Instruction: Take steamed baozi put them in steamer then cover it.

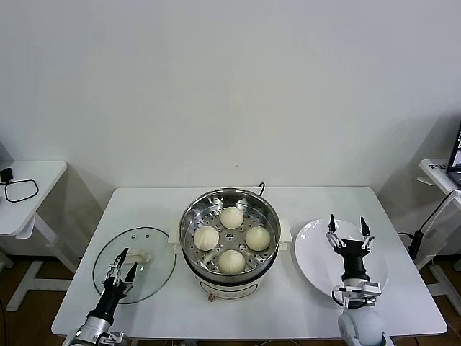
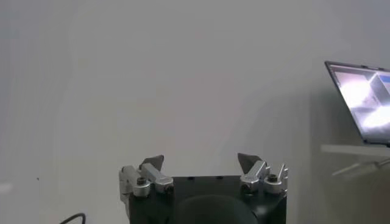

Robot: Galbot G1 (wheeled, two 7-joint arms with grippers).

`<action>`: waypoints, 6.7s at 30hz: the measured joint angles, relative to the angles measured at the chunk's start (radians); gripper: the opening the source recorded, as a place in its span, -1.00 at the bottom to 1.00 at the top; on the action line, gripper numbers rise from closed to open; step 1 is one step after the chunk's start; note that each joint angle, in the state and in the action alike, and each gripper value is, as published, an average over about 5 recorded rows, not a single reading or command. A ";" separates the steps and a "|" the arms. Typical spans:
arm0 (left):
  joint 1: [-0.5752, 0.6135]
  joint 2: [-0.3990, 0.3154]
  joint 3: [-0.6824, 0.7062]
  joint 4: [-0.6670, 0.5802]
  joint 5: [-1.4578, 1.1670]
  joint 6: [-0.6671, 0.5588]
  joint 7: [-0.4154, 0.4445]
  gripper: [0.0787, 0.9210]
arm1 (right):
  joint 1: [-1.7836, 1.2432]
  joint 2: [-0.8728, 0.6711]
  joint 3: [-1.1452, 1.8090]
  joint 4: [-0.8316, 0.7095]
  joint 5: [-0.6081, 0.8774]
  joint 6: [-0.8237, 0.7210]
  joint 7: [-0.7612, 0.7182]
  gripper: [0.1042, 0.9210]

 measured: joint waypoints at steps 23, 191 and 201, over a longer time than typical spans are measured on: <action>-0.154 -0.022 0.042 0.096 0.081 0.087 0.008 0.77 | -0.016 0.048 0.017 -0.047 -0.026 0.015 -0.012 0.76; -0.179 -0.077 0.512 -0.665 0.032 0.551 0.577 0.77 | 0.003 0.106 0.034 -0.043 -0.143 -0.027 -0.029 0.76; -0.209 -0.050 0.262 -0.538 -0.604 0.451 0.434 0.77 | -0.049 0.084 0.034 0.021 -0.034 -0.086 -0.092 0.76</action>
